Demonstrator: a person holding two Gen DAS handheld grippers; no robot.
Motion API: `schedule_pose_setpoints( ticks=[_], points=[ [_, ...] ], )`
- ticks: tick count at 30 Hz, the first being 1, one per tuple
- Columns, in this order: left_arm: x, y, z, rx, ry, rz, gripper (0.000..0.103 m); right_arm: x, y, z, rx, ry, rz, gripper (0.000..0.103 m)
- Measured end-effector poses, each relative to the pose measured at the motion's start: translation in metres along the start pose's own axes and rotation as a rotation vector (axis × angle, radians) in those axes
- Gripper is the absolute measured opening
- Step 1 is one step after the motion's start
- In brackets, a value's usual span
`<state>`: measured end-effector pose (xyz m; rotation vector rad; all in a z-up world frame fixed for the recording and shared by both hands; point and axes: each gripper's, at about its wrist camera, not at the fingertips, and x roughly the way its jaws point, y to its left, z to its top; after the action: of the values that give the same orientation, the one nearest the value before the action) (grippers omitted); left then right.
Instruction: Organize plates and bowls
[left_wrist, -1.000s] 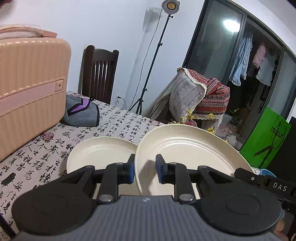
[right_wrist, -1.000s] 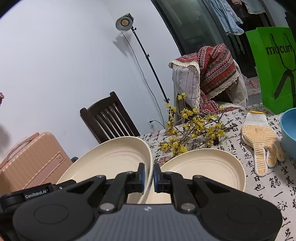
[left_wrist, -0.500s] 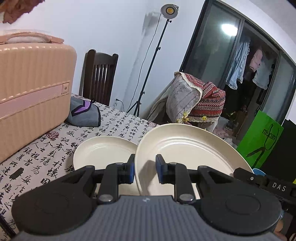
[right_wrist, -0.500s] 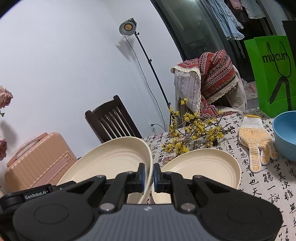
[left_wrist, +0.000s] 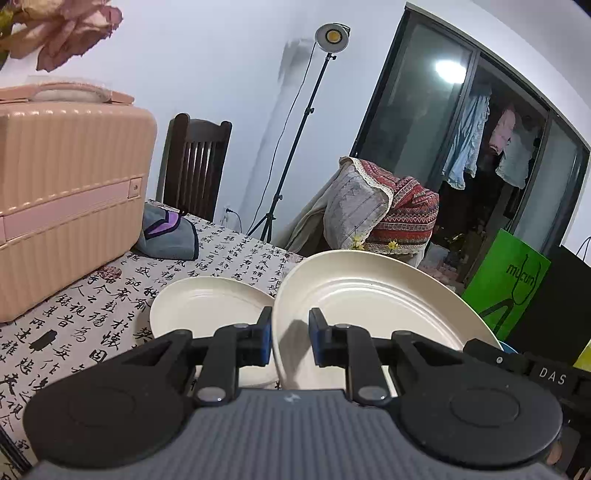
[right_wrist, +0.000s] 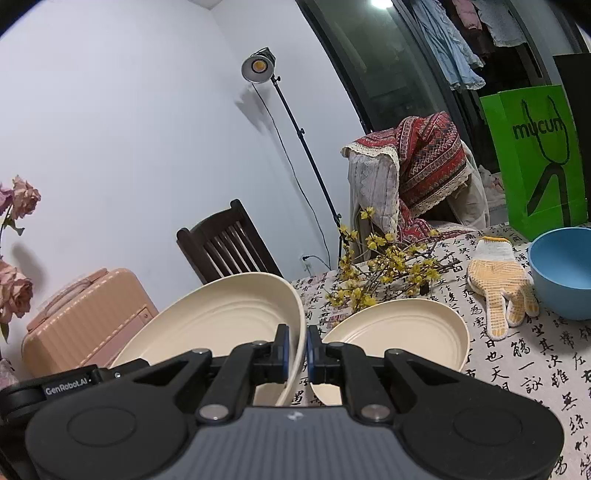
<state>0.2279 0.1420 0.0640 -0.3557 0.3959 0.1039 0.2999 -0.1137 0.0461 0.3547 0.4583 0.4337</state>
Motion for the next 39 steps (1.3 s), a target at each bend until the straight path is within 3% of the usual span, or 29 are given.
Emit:
schedule_pose_setpoints(
  ticks=[39],
  points=[
    [-0.054, -0.019, -0.023, 0.016, -0.009, -0.053, 0.02, -0.071, -0.006, -0.02, 0.019, -0.034, -0.017, 0.009]
  ],
)
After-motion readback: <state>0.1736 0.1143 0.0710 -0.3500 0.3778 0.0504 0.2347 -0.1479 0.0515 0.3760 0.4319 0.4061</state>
